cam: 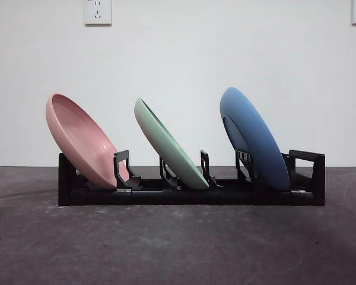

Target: Place the plate

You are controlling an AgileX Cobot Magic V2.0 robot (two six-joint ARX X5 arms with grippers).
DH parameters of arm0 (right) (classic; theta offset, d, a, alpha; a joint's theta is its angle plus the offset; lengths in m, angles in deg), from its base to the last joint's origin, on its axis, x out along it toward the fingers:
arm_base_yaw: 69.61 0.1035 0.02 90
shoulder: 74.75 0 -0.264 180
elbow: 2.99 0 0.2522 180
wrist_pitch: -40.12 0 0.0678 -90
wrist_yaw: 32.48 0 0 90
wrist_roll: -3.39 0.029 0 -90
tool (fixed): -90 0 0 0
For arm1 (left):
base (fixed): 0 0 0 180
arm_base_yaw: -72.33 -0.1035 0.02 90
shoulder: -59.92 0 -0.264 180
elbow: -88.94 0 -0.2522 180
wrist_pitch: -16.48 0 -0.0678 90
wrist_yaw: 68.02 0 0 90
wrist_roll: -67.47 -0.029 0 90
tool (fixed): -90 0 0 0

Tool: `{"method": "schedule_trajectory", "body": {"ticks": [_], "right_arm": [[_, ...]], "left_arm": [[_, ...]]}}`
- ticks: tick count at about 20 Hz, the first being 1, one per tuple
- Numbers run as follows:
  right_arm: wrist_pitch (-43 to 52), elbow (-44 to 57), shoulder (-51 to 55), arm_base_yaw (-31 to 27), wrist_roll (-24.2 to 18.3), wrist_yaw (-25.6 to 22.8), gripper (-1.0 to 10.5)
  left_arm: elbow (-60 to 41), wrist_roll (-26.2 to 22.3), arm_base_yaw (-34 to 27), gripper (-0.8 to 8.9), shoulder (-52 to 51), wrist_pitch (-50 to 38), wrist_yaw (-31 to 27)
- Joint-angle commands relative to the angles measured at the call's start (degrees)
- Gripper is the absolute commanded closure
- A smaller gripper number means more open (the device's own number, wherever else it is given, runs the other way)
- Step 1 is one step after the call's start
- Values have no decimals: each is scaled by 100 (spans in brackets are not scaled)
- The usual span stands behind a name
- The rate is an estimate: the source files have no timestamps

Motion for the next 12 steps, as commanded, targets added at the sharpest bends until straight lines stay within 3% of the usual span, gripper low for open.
{"method": "schedule_trajectory", "body": {"ticks": [1,12], "right_arm": [[-726,-695,-549,20,-188,267,933],[-2573,-2907,-2671,20,-763,1014,933]], "left_arm": [[549,-20,-7,803,212,505,166],[2577,-1836,-7,803,1818,2835,264]]}}
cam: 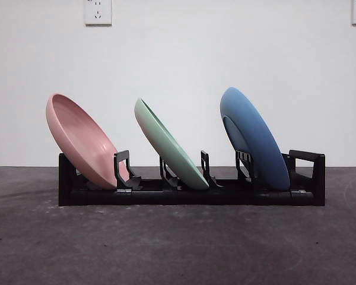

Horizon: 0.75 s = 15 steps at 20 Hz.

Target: Place the plate

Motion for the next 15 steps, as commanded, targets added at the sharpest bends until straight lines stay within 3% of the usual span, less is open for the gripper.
{"method": "schedule_trajectory", "body": {"ticks": [1,7,11,12,15], "right_arm": [[-354,-527,-538,22,-304,234,933],[-1095,-1329,-1499,181,-501,529,933],[-1635,-1738,-2210,448,-881,516,932],[-1648,-1786,-2385,522,-1040,498,919],[-1659,-1827,-2704,660,-1200,463,633]], "left_arm": [[476,-811,-7,803,511,363,17],[1303,-1985,13,803,1620,1335,149],[1781,-2680,151,792,2341,1845,170],[1867,-2691,199,736,2507,1856,168],[1934,-2686,264,442,2730,1858,168]]}}
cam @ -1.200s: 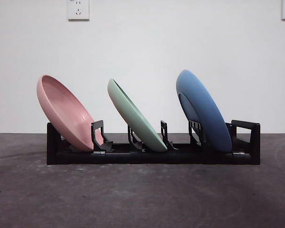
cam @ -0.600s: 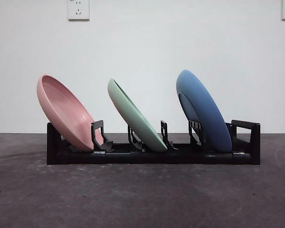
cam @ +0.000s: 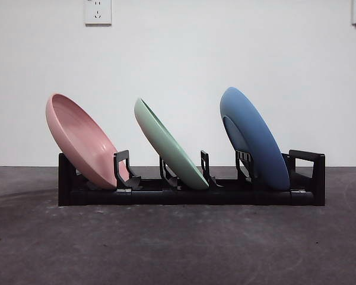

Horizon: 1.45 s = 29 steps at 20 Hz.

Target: Place the plate

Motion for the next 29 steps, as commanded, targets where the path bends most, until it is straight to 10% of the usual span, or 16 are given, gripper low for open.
{"method": "schedule_trajectory", "body": {"ticks": [1,7,29], "right_arm": [[-9,-127,-166,96,-164,-24,600],[-13,-599,-907,468,422,0,645],[960,-3174,-4465,1145,133,-131,683]], "left_arm": [[129,-160,46,430,87,-11,20],[129,-46,52,435,76,-26,17],[129,-7,52,435,79,-26,17]]}}
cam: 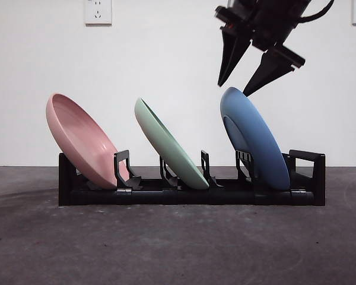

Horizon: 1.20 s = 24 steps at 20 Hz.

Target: Place the plate

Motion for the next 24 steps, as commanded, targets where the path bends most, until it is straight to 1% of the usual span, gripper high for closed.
{"method": "schedule_trajectory", "body": {"ticks": [1,6,8,13,18,20,24], "right_arm": [[103,-142,-164,74,-61,9,686],[37,-142,-269,94,-68,9,883],[39,-142,-269,105,-66,9,933],[-7,-146,-227,103,-61,90,933],[-57,-175,44,98,55,896,933],[-116,-175,210,98,59,1110,933],[-190,-175,706,101,39,1355,933]], "left_arm": [[129,0,11,435,26,-37,17],[129,0,11,435,26,-37,17],[129,0,11,435,26,-37,17],[129,0,11,435,26,-31,17],[129,0,11,435,26,-28,17],[129,0,11,435,26,-28,17],[129,0,11,435,26,-28,17]]}}
